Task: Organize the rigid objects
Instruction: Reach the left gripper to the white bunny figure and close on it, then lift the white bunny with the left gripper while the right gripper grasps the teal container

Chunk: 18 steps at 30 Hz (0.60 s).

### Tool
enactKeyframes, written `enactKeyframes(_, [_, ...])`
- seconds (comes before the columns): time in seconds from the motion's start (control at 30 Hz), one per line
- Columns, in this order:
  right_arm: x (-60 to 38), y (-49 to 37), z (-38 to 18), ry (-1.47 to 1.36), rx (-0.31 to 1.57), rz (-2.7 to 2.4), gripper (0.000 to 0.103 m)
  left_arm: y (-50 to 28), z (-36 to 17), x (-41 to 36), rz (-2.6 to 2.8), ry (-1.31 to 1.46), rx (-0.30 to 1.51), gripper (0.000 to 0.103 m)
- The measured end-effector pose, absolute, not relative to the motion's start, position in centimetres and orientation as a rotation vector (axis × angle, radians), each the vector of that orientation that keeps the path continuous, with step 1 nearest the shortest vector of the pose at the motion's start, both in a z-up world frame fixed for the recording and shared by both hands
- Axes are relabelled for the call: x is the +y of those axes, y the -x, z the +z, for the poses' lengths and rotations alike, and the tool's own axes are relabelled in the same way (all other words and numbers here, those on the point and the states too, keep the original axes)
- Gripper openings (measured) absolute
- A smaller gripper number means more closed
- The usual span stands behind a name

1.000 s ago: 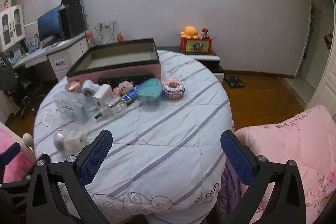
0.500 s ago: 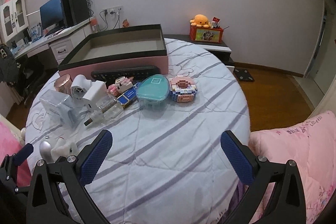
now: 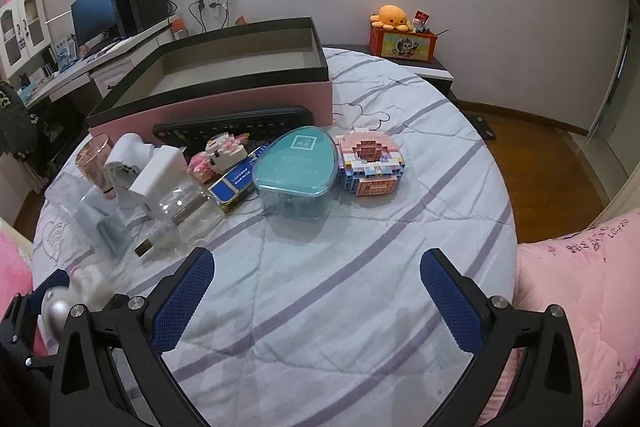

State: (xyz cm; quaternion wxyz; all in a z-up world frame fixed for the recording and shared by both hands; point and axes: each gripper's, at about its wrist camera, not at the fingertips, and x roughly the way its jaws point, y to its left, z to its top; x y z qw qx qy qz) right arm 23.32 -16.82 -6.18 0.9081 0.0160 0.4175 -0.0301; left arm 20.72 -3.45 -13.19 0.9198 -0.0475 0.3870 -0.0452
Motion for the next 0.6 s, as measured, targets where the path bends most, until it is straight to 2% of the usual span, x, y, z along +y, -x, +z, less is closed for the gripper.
enactKeyframes(0.07, [-16.9, -23.8, -6.4, -0.037, 0.865, -0.059, 0.103, -21.0, -13.2, -3.4, -0.089, 0.094, 0.798, 0.100])
enactKeyframes(0.2, [-16.8, -24.7, -6.8, -0.038, 0.866, -0.051, 0.103, -21.6, -13.3, -3.4, -0.072, 0.077, 0.807, 0.088])
enactKeyframes(0.27, [-16.7, -25.2, -7.1, -0.040, 0.870, -0.048, 0.103, -21.8, -13.2, -3.2, -0.060, 0.075, 0.806, 0.078])
enactKeyframes(0.33, [-16.7, -25.6, -7.4, -0.043, 0.875, -0.045, 0.103, -22.1, -13.1, -3.0, -0.049, 0.067, 0.807, 0.062])
enactKeyframes(0.6, [-16.5, -26.7, -8.0, -0.042, 0.874, -0.034, 0.103, -22.8, -12.9, -2.4, -0.058, 0.088, 0.814, 0.061])
